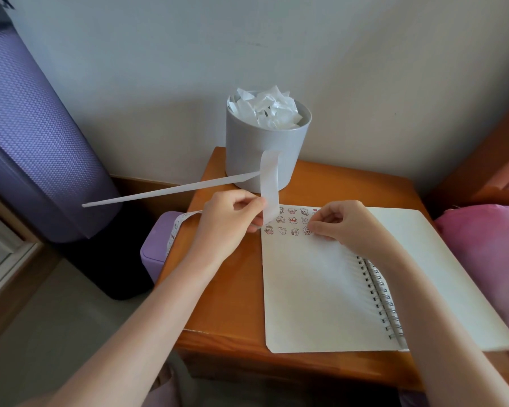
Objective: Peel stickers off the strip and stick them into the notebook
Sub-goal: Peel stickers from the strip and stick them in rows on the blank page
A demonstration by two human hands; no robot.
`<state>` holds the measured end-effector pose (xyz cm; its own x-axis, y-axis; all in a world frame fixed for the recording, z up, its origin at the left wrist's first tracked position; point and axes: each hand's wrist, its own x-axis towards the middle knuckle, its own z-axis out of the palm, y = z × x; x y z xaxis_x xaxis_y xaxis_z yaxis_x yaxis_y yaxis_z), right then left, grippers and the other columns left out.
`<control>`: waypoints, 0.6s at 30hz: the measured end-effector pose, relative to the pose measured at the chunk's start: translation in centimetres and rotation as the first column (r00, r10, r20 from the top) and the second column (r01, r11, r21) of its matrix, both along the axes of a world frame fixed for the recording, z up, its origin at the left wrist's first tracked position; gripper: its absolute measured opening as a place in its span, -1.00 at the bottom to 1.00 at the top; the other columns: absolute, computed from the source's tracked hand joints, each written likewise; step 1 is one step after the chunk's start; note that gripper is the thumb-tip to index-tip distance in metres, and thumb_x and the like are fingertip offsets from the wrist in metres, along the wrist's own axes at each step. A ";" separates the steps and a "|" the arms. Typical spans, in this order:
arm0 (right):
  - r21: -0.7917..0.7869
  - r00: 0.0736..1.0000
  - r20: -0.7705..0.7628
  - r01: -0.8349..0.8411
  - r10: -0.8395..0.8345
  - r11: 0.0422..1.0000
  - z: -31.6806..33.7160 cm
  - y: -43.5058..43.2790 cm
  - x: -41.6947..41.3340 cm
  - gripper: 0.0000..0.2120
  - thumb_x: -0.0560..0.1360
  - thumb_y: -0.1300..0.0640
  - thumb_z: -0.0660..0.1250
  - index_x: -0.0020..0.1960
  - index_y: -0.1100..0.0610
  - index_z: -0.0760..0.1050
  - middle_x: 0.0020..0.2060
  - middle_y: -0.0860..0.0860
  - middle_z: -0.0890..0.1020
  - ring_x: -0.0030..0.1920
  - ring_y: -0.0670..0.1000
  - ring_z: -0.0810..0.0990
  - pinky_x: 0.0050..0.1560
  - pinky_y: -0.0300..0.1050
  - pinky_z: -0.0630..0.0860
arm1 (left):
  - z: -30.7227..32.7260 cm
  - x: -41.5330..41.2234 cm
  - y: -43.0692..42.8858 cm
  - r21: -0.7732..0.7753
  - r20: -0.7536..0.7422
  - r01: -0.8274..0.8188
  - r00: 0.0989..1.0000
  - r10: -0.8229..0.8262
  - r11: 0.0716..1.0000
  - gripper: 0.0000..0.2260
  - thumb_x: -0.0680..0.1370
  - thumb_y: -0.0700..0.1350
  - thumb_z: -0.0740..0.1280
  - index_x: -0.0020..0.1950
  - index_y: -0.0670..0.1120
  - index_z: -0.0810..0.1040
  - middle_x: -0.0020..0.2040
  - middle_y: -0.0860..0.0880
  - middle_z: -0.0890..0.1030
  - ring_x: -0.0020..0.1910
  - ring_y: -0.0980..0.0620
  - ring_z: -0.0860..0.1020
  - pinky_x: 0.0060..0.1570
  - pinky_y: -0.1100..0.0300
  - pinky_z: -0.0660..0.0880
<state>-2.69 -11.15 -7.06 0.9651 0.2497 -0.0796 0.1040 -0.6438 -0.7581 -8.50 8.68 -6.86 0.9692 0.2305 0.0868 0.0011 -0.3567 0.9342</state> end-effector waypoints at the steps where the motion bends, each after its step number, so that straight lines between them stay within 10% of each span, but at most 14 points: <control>1: -0.003 1.000 0.002 0.000 0.000 1.000 0.0 0.0 0.0 -0.96 0.42 0.23 0.44 -0.17 0.20 0.61 -0.23 0.15 0.68 -0.28 -0.02 0.57 -0.11 -0.08 0.54 | 0.0 0.0 0.0 -0.001 0.001 0.001 1.000 -0.001 1.000 -0.90 0.56 -0.08 0.30 -0.02 -0.05 0.58 -0.22 0.06 0.60 -0.28 0.15 0.61 -0.37 0.50 0.48; 18: -0.031 0.999 0.054 -0.005 0.006 1.000 -0.4 0.1 -0.1 -0.93 0.38 0.22 0.47 -0.21 0.14 0.59 -0.31 0.03 0.62 -0.34 -0.08 0.50 -0.20 -0.12 0.48 | -0.2 0.1 -0.1 0.025 -0.001 -0.018 1.000 0.018 1.000 -0.83 0.55 -0.06 0.30 0.04 -0.09 0.61 -0.15 0.01 0.64 -0.24 0.13 0.62 -0.32 0.48 0.51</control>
